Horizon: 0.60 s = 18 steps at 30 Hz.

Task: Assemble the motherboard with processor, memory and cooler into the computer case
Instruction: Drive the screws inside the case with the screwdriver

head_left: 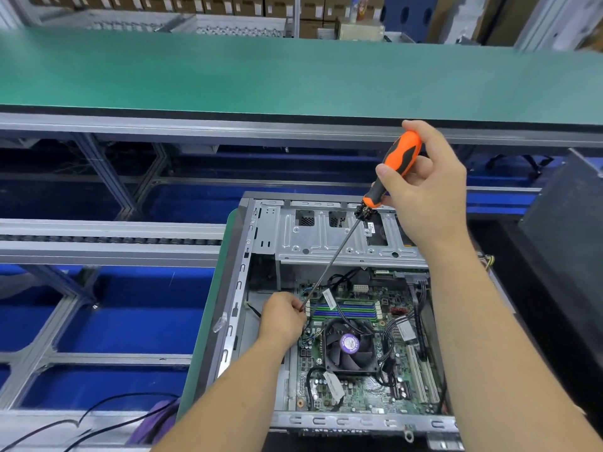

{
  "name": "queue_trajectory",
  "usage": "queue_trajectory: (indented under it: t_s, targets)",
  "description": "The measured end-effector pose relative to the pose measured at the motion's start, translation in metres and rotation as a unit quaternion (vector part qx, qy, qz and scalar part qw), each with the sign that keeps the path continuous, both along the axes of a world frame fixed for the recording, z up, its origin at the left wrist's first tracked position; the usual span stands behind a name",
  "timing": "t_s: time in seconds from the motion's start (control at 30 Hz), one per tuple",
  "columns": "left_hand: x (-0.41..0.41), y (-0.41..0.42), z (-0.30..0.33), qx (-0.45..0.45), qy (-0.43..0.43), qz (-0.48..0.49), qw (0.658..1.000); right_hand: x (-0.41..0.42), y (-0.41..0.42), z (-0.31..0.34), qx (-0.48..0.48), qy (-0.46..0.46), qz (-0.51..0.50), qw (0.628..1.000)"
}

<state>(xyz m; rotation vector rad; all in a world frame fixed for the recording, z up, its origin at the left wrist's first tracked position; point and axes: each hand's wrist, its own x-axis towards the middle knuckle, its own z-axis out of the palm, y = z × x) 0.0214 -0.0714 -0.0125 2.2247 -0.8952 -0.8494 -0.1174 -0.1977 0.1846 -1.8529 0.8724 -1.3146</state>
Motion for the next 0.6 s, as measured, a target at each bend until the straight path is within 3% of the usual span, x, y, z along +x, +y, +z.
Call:
queue_trajectory:
  t_s: [0.6]
  targets:
    - [0.0007,-0.0006,-0.0016,0.019,-0.044,-0.025,0.999,0.0033,0.0032,-0.0021,-0.001,-0.003,0.031,1.0]
